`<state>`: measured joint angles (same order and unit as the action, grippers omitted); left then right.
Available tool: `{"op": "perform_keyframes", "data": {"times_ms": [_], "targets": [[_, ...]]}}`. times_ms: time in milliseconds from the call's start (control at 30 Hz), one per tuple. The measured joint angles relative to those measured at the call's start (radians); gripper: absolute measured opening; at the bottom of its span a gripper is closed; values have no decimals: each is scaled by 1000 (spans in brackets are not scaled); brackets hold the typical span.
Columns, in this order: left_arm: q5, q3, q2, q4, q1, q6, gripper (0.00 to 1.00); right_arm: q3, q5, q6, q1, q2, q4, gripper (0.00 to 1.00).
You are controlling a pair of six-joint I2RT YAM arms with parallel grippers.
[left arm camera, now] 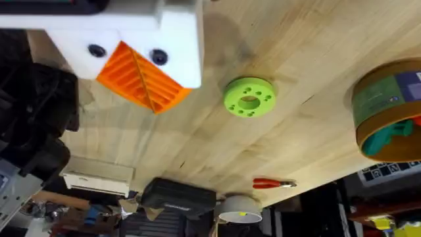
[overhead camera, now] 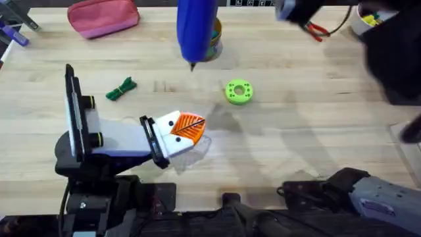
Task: Pick up the gripper from the table and insert it into the empty holder that is missing its gripper. Then pick up a screw, insert it into the mounting hole, and use the screwdriver to tighten it. Finally, clean up the table by picking up the vegetable and placing it into the bucket.
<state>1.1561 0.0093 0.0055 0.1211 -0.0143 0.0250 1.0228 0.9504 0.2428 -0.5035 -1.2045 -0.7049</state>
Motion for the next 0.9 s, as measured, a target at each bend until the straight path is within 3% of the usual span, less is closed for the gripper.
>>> {"op": "perform_keyframes", "data": {"times_ms": [100, 233, 333, 900], "targets": [[0, 0, 0, 0, 0, 0, 16, -77, 14, 71, -2, 0, -125, 7], [0, 0, 0, 0, 0, 0, 16, -113, 62, 113, -18, -3, -135, 7], [0, 0, 0, 0, 0, 0, 16, -114, 107, 119, -79, -23, -146, 7], [0, 0, 0, 0, 0, 0, 16, -115, 113, -50, -208, -99, -154, 7]]}}
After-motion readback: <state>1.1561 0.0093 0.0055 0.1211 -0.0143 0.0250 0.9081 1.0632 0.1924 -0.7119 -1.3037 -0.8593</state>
